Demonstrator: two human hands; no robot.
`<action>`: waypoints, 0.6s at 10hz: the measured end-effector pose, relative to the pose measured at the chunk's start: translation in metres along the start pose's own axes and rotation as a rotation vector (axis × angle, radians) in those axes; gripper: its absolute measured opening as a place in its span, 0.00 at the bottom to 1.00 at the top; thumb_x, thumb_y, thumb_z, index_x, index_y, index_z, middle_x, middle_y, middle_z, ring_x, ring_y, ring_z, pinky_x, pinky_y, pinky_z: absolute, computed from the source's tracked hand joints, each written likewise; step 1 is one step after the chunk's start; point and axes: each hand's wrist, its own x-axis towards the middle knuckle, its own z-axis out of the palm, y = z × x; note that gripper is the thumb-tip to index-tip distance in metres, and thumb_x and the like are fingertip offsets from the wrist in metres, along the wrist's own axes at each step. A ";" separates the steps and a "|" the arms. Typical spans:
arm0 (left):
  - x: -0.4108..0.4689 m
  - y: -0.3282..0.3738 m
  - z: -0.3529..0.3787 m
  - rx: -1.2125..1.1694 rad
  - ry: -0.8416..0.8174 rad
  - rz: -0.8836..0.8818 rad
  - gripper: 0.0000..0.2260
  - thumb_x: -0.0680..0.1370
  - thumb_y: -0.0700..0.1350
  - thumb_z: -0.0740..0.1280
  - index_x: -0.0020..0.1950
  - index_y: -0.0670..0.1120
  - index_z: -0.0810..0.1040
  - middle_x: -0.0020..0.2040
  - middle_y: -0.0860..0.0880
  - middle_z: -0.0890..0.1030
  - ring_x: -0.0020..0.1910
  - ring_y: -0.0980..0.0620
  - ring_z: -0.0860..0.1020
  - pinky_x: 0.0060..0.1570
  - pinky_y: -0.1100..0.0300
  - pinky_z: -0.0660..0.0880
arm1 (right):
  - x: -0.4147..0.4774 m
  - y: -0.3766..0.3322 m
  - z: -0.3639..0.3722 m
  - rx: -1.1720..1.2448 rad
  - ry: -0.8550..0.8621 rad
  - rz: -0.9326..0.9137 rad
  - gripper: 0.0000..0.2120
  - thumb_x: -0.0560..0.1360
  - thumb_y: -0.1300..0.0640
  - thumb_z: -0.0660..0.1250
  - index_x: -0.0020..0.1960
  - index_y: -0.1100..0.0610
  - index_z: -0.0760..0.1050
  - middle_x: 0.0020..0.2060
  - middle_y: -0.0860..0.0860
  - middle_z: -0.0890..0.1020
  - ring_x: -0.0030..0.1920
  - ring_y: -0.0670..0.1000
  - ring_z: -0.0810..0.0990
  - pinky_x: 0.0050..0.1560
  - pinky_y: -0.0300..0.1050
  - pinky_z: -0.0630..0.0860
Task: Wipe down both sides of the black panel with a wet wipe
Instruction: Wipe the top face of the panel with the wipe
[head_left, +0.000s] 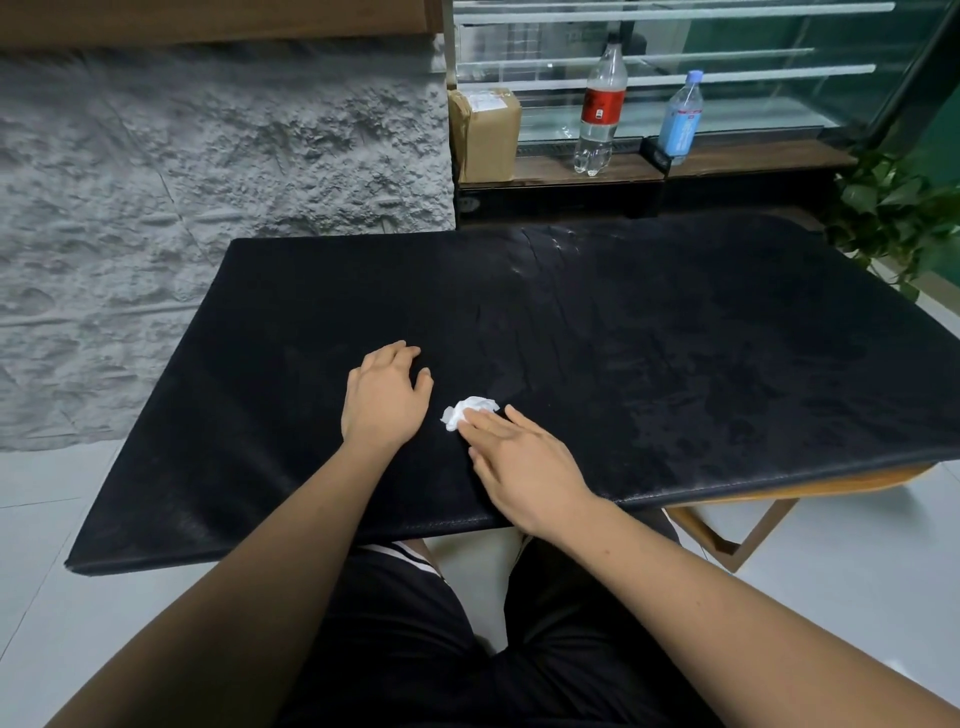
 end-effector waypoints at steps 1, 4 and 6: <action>0.000 0.000 0.000 -0.002 -0.006 -0.003 0.21 0.85 0.56 0.60 0.76 0.50 0.75 0.77 0.50 0.72 0.76 0.49 0.68 0.74 0.48 0.65 | 0.000 0.015 -0.004 -0.002 -0.005 0.047 0.15 0.85 0.53 0.53 0.68 0.48 0.71 0.70 0.38 0.73 0.68 0.43 0.73 0.80 0.38 0.51; 0.001 0.000 0.001 0.003 -0.007 -0.003 0.21 0.85 0.56 0.59 0.76 0.50 0.74 0.77 0.51 0.72 0.77 0.49 0.68 0.75 0.48 0.65 | -0.006 0.076 -0.024 -0.021 0.028 0.232 0.17 0.85 0.54 0.54 0.70 0.44 0.71 0.73 0.36 0.72 0.69 0.41 0.73 0.78 0.37 0.50; 0.001 -0.001 0.001 -0.001 -0.007 -0.003 0.22 0.85 0.56 0.59 0.76 0.51 0.74 0.77 0.51 0.73 0.77 0.49 0.68 0.75 0.48 0.65 | -0.006 0.101 -0.031 -0.035 0.035 0.307 0.17 0.86 0.56 0.54 0.72 0.48 0.73 0.73 0.39 0.74 0.68 0.45 0.75 0.80 0.42 0.54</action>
